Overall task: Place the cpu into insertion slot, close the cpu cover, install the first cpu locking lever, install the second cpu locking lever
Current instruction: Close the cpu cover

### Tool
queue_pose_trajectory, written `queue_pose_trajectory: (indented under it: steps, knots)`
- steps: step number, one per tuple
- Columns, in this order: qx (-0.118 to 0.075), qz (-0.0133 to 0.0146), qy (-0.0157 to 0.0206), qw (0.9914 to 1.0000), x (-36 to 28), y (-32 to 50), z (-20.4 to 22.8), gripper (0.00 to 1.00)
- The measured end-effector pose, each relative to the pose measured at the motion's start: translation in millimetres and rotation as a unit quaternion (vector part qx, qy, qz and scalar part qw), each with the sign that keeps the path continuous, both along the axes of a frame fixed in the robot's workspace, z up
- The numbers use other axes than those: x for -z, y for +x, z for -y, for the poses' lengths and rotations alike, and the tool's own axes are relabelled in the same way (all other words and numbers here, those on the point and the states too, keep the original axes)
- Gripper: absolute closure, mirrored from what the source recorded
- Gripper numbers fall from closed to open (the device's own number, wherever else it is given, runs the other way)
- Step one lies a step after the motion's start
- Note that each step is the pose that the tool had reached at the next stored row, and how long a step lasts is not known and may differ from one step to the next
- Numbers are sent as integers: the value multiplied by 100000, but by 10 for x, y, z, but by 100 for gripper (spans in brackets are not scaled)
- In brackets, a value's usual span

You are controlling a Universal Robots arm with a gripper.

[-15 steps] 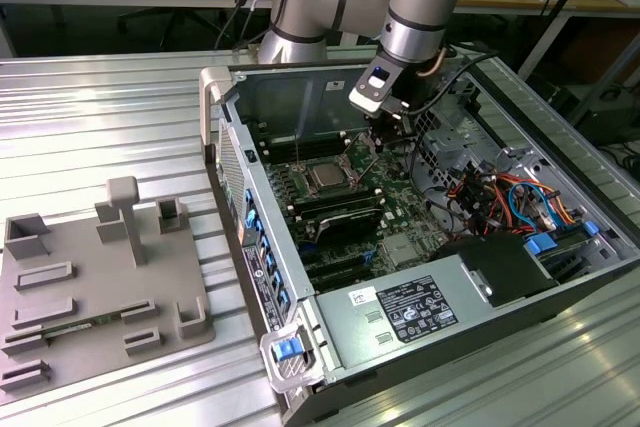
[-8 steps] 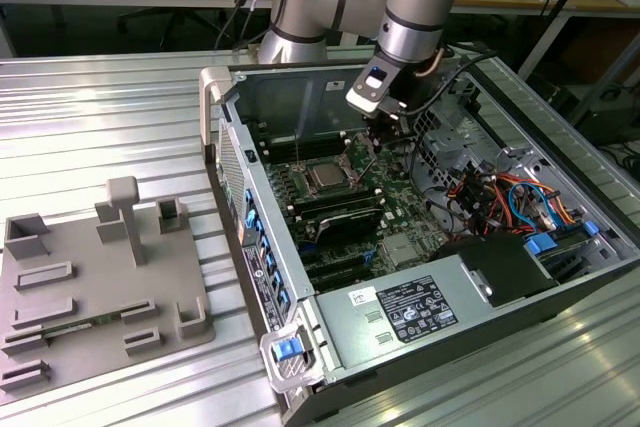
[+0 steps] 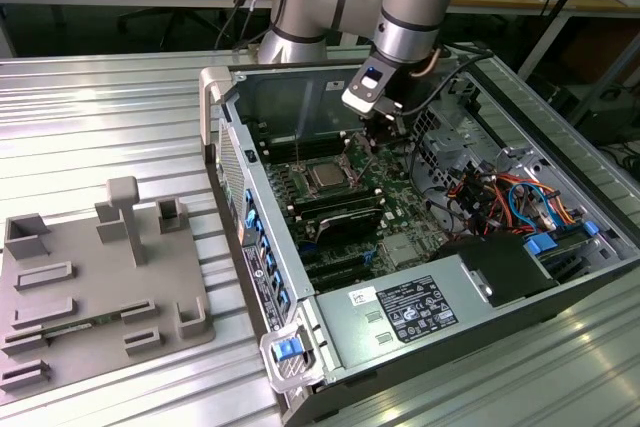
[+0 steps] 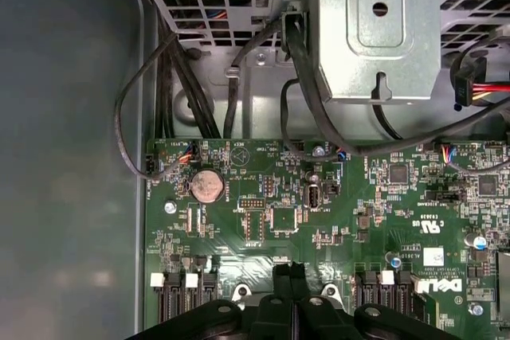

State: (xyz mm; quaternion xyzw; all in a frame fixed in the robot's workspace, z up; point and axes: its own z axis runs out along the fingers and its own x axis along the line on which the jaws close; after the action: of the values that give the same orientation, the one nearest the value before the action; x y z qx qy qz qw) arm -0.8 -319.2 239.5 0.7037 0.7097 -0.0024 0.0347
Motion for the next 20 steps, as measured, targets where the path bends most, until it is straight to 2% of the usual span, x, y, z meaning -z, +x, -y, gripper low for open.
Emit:
queue_pose_trajectory:
  steps: [9,20]
  knots:
    - [0,0,-5,100000,0,-79,0,89]
    - [0,0,-4,100000,1,-214,0,89]
